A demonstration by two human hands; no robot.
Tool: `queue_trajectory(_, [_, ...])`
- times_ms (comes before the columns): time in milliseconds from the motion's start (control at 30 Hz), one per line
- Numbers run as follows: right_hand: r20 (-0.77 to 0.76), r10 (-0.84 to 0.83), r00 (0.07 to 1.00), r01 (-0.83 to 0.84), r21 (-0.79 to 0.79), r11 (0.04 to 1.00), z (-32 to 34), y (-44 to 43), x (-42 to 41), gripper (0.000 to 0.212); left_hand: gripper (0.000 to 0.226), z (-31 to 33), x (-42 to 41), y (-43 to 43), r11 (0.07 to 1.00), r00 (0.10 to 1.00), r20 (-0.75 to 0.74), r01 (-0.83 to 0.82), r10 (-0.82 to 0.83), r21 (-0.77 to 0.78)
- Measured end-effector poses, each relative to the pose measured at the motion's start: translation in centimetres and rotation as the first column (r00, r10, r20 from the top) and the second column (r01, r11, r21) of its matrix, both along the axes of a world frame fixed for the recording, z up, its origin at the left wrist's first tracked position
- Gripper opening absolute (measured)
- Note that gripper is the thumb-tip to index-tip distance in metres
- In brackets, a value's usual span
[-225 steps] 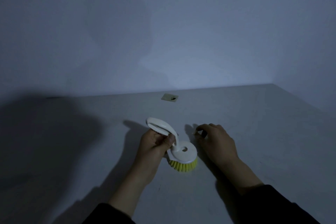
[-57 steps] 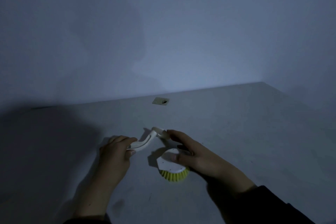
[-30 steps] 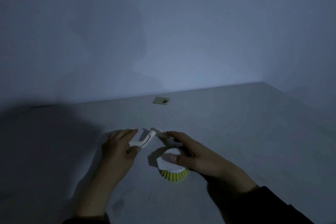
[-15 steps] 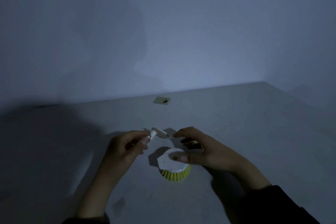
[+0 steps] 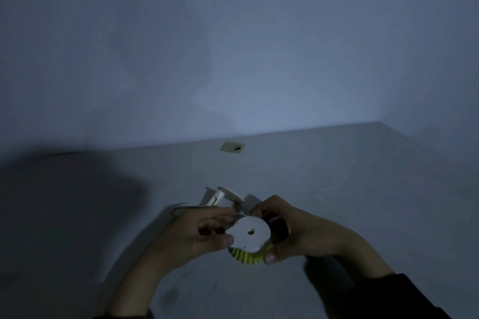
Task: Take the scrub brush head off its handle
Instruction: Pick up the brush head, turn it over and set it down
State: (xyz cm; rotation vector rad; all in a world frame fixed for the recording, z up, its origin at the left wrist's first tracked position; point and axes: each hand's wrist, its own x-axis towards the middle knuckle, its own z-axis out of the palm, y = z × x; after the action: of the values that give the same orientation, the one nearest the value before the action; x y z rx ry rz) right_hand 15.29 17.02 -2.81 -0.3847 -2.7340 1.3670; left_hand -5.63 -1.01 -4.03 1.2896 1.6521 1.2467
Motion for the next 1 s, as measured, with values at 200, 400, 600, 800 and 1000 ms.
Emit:
queue_trajectory(200, [0.009,-0.039,0.999,0.039,-0.015,0.999,-0.4,0.3,-0.1,0.059,0.055,-0.1,0.3,0.3,0.99,0.989,0.038,0.139,-0.139,-0.001])
queue_trajectory(400, [0.018,-0.06,0.998,0.06,-0.022,0.998,-0.5,0.1,-0.1,0.056,0.054,-0.2,0.4,0.4,0.988,0.987,0.046,0.152,-0.152,-0.008])
queue_trajectory(600, [0.026,-0.068,0.997,0.069,-0.026,0.997,-0.4,0.0,-0.3,0.052,0.053,-0.4,0.3,0.7,0.991,0.991,0.014,0.131,-0.131,-0.009])
queue_trajectory(800, [-0.005,-0.068,0.998,0.068,-0.022,0.997,-0.1,-0.3,-0.2,0.046,0.053,-0.6,0.4,0.8,0.995,0.994,0.037,0.103,-0.103,0.006])
queue_trajectory(1000, [-0.034,-0.097,0.995,0.096,-0.032,0.995,-0.1,-0.4,-0.4,0.042,0.051,-0.9,0.1,0.8,0.997,0.993,0.098,0.071,-0.072,0.012])
